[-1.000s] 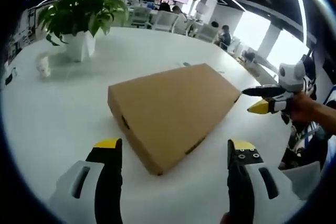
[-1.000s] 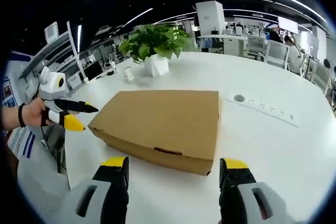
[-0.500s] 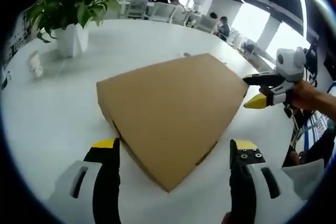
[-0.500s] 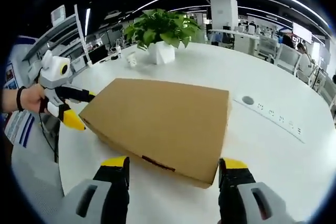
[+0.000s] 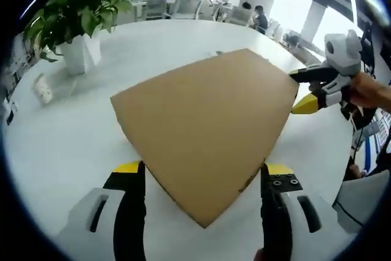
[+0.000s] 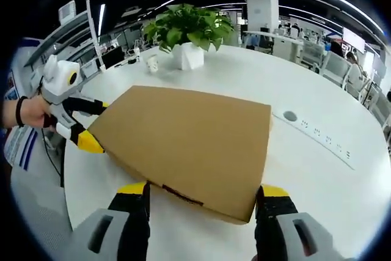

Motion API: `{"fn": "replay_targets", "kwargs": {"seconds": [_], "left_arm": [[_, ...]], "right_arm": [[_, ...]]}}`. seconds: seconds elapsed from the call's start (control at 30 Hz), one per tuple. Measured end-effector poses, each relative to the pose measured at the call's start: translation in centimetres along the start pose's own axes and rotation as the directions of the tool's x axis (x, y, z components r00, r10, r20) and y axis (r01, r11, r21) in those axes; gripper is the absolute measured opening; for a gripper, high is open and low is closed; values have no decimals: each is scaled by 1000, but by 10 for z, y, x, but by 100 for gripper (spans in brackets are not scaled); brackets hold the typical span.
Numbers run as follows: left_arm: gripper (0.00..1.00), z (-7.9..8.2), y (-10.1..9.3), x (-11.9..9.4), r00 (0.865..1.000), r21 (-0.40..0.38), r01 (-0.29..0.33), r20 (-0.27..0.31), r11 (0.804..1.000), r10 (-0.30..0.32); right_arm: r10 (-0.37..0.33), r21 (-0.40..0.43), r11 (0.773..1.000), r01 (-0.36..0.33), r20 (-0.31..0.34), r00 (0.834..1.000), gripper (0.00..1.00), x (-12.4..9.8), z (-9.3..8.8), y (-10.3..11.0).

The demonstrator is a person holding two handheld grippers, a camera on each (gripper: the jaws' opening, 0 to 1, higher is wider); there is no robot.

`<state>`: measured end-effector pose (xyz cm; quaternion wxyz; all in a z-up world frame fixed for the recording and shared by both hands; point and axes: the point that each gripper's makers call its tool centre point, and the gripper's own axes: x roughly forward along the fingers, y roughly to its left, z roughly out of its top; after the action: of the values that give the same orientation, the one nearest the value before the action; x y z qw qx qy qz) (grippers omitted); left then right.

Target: Operate the shoe box by opening the lid, removing the specified soft item, and placing it in the target area until the item is outside and the box remains undamaged.

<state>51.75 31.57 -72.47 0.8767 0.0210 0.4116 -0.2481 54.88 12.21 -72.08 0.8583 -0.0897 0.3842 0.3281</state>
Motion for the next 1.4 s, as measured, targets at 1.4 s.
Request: {"fn": "replay_targets", "kwargs": {"seconds": [1.4], "left_arm": [[74, -52, 30, -54, 983, 215, 154, -134, 964, -127]], "right_arm": [[-128, 133, 983, 129, -13, 992, 57, -20, -39, 105]]}}
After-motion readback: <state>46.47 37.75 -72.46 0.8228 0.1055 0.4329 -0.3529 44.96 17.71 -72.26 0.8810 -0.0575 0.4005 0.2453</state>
